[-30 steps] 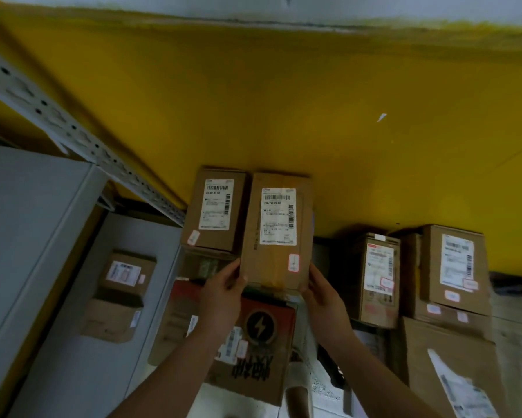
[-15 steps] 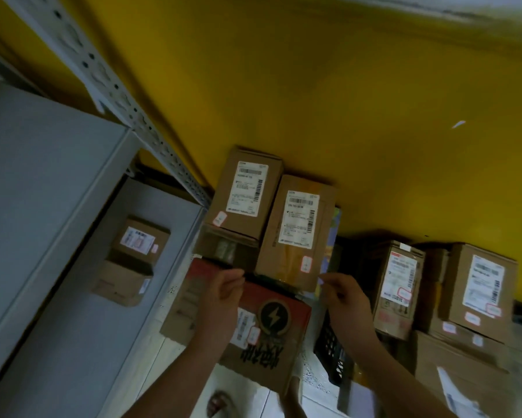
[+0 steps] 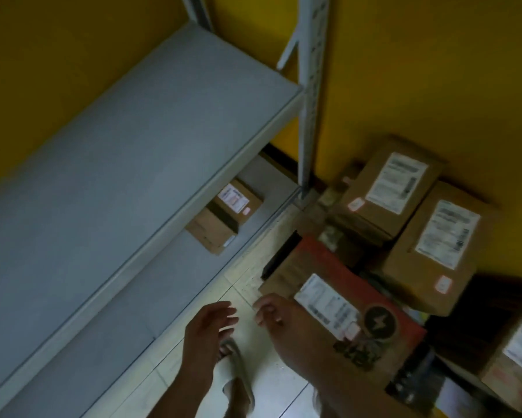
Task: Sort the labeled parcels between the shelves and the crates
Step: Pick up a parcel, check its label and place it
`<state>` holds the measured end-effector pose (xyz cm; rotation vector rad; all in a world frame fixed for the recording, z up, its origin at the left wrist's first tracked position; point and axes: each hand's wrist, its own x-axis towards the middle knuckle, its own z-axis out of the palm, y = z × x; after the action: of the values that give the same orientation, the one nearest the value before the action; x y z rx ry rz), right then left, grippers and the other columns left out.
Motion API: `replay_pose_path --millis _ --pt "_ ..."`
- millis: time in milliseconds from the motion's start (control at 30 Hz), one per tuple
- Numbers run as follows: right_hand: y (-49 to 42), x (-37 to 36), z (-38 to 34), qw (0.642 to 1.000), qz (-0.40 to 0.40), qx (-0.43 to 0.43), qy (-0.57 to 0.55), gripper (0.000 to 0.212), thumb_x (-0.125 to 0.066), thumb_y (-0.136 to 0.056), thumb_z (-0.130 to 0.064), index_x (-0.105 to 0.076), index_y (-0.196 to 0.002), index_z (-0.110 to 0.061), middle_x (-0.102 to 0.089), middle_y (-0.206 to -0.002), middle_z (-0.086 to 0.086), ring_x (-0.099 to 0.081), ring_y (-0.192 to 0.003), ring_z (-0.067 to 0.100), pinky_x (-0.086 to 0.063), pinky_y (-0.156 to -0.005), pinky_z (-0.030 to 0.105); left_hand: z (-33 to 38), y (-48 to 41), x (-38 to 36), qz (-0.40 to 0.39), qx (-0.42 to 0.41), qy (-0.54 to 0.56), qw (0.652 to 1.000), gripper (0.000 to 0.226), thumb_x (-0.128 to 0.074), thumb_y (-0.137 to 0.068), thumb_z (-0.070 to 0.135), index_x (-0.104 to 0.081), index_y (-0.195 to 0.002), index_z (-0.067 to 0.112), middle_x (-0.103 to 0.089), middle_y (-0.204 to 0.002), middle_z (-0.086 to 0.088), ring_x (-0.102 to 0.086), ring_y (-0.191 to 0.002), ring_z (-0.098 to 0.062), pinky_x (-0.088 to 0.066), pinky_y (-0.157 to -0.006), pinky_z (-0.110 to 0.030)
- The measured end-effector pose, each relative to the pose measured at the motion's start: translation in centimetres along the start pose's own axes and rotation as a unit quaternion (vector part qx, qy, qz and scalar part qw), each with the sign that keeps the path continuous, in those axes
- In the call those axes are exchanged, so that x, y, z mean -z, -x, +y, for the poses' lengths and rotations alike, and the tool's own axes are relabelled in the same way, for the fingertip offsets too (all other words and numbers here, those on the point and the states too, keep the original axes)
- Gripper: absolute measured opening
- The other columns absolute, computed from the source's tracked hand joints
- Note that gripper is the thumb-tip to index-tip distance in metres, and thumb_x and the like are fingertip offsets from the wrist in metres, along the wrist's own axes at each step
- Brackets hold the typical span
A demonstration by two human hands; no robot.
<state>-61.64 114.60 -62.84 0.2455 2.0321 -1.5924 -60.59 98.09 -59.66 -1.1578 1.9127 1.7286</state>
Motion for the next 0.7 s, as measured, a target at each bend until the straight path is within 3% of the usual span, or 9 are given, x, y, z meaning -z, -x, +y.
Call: replay_pose_path --millis 100,200,267,367,467,567,700 --pt "-3.1 -5.9 1.1 0.999 -0.033 -0.009 -0.011 0.026 -0.046 -0.088 -0.015 -0.066 -0.095 -0.030 -0.071 -0.086 -0.003 -0.069 -0.084 0.012 -0.058 -0.084 0.036 -2.5 -3.5 3.8 0.024 0.019 0.014 0.999 0.021 -0.052 -0.098 -0.005 -0.070 -0.106 0.002 -0.076 -0.099 -0.015 -0.072 -0.096 -0.034 -0.053 -0.089 -0.042" --pt "-8.2 -11.2 2.9 0.999 -0.022 -0.014 0.032 0.021 -0.051 -0.097 -0.012 -0.066 -0.106 -0.023 -0.068 -0.098 -0.012 -0.064 -0.086 -0.001 -0.050 -0.083 0.011 -5.7 -9.1 6.8 0.024 0.034 0.013 0.999 0.021 -0.052 -0.099 -0.003 -0.070 -0.107 0.003 -0.076 -0.100 -0.015 -0.072 -0.099 -0.035 -0.055 -0.088 -0.041" --pt "-12.7 -14.2 4.9 0.997 -0.002 -0.022 0.075 0.024 -0.050 -0.100 -0.011 -0.063 -0.118 -0.017 -0.067 -0.113 -0.006 -0.061 -0.096 0.000 -0.043 -0.086 0.004 -8.5 -14.1 8.2 0.020 0.058 0.004 0.998 0.018 -0.054 -0.098 -0.001 -0.070 -0.107 0.004 -0.076 -0.101 -0.015 -0.072 -0.100 -0.033 -0.054 -0.085 -0.038" --pt "-20.1 -17.5 8.2 0.993 0.016 -0.063 0.099 0.036 -0.048 -0.100 -0.012 -0.052 -0.136 -0.012 -0.058 -0.135 0.007 -0.057 -0.121 0.018 -0.047 -0.095 0.019 -11.9 -22.2 9.4 -0.012 0.065 -0.023 0.998 0.017 -0.055 -0.098 0.000 -0.068 -0.107 0.006 -0.075 -0.106 -0.017 -0.071 -0.100 -0.031 -0.053 -0.082 -0.035" --pt "-27.2 -18.7 10.8 0.988 0.075 -0.098 0.094 0.046 -0.050 -0.099 -0.011 -0.043 -0.144 -0.012 -0.052 -0.142 0.009 -0.058 -0.121 0.022 -0.049 -0.083 0.018 -13.6 -29.6 9.2 -0.036 0.055 -0.051 0.997 0.019 -0.055 -0.098 0.002 -0.064 -0.113 0.008 -0.071 -0.112 -0.016 -0.069 -0.104 -0.029 -0.053 -0.082 -0.034" --pt "-33.4 -19.1 13.0 0.983 0.133 -0.095 0.084 0.055 -0.057 -0.095 -0.015 -0.037 -0.147 -0.012 -0.046 -0.145 0.012 -0.056 -0.124 0.027 -0.053 -0.099 0.039 -13.7 -35.4 7.9 -0.040 0.049 -0.048 0.997 0.029 -0.051 -0.101 0.004 -0.055 -0.130 0.004 -0.066 -0.118 -0.013 -0.065 -0.111 -0.027 -0.052 -0.092 -0.036" --pt "-39.5 -20.3 14.6 0.980 0.132 -0.040 0.143 0.069 -0.063 -0.092 -0.026 -0.029 -0.150 -0.013 -0.042 -0.145 0.010 -0.051 -0.126 0.027 -0.050 -0.101 0.039 -13.3 -41.5 6.0 -0.036 0.069 -0.005 0.997 0.046 -0.050 -0.101 0.003 -0.041 -0.147 0.003 -0.058 -0.131 -0.015 -0.057 -0.122 -0.026 -0.047 -0.105 -0.040"
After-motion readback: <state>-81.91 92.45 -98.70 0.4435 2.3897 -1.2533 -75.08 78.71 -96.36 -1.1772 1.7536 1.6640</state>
